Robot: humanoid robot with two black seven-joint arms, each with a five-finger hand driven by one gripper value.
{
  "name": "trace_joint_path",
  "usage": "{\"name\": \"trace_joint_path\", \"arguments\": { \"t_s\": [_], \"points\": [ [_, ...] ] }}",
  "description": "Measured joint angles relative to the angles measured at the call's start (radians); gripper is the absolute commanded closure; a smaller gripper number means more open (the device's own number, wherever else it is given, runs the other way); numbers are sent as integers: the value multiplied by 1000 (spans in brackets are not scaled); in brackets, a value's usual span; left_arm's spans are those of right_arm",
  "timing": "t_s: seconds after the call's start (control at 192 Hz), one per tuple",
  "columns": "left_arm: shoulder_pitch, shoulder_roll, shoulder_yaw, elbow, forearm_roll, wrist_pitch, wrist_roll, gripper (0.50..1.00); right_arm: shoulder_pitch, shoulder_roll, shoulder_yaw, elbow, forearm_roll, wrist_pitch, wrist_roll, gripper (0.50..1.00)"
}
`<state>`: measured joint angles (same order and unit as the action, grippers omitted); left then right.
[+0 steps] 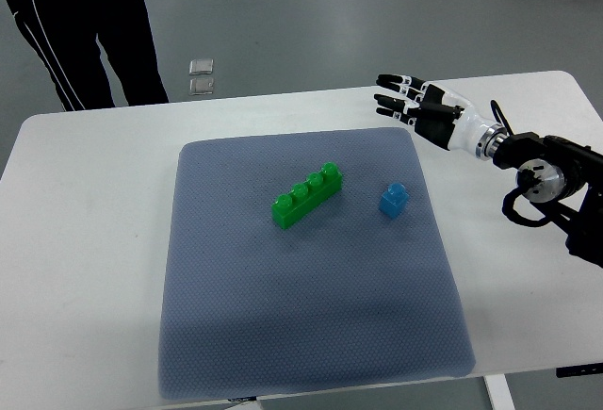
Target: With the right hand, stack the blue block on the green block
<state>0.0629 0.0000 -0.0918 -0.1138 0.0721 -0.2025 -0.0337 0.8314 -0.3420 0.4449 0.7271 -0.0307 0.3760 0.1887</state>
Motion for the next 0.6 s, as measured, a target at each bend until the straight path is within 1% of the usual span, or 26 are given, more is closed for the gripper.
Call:
{"name": "trace_joint_path", "arguments": {
  "t_s": [0.307, 0.598],
  "points": [
    [-1, 0, -1, -1, 0, 0, 0, 500, 0, 1, 0, 0, 1, 9, 3, 576],
    [-2, 0, -1, -2, 0, 0, 0, 500, 10, -21, 2, 2, -15, 67, 7, 576]
  ]
}}
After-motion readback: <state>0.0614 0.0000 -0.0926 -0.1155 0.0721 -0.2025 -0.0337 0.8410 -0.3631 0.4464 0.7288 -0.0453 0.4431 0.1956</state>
